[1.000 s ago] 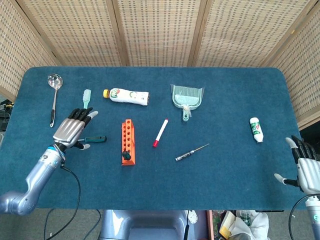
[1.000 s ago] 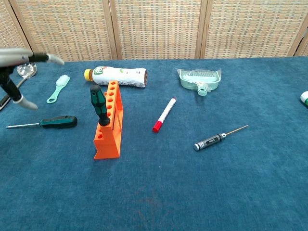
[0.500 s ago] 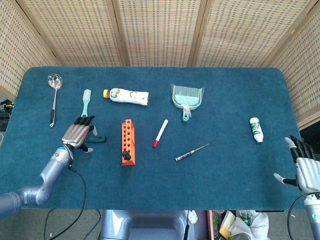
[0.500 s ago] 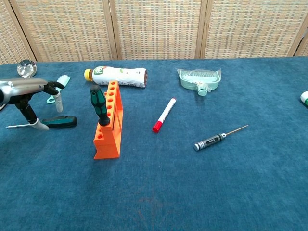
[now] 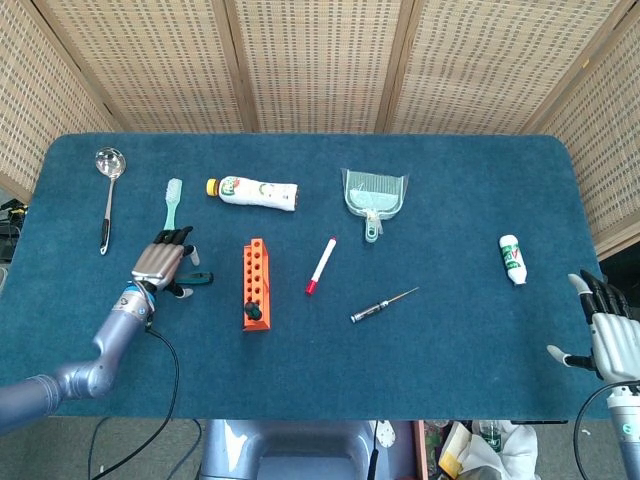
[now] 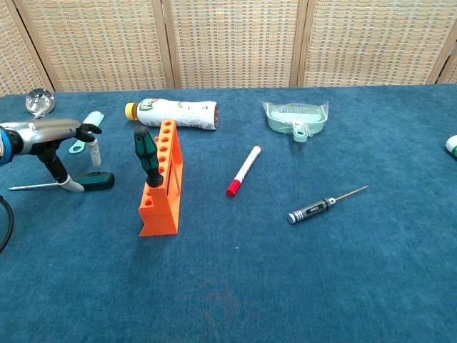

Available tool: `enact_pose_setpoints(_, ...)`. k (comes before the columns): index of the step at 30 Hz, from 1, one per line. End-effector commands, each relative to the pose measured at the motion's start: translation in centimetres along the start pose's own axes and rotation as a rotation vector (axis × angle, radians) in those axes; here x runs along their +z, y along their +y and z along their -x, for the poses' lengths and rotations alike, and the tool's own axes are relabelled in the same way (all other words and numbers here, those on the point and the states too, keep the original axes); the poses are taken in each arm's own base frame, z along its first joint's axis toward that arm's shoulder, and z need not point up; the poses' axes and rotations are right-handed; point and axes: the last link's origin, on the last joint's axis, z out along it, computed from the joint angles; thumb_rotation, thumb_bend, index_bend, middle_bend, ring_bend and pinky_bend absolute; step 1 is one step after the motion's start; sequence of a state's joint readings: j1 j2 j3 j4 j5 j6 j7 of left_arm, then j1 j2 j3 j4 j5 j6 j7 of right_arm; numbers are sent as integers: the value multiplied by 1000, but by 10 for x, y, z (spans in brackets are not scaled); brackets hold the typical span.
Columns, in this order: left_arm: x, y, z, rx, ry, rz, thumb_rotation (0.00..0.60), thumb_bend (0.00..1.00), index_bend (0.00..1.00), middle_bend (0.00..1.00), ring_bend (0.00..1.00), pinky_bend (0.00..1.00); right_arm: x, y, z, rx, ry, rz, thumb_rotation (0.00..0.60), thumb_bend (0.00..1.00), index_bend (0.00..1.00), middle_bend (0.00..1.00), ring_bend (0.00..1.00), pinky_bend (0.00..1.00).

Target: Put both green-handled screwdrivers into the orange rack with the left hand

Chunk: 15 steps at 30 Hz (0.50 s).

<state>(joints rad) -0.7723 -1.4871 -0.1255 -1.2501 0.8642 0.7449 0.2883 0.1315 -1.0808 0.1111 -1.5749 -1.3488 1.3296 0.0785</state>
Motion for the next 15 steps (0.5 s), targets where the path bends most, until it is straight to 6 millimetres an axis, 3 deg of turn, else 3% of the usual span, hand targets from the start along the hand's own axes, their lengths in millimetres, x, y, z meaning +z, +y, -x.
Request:
enact_pose_setpoints(1,5,0,5,-1,-14,-11,600,188,414,0,0,0,1,0,0,0,-2,1,600,0,0,0,0,0)
enact_pose_setpoints(15,13,3,9,-17,-27,-10,600,274,479,0,0,0,3,2,1,3,-10,7,600,0,0,0,0,0)
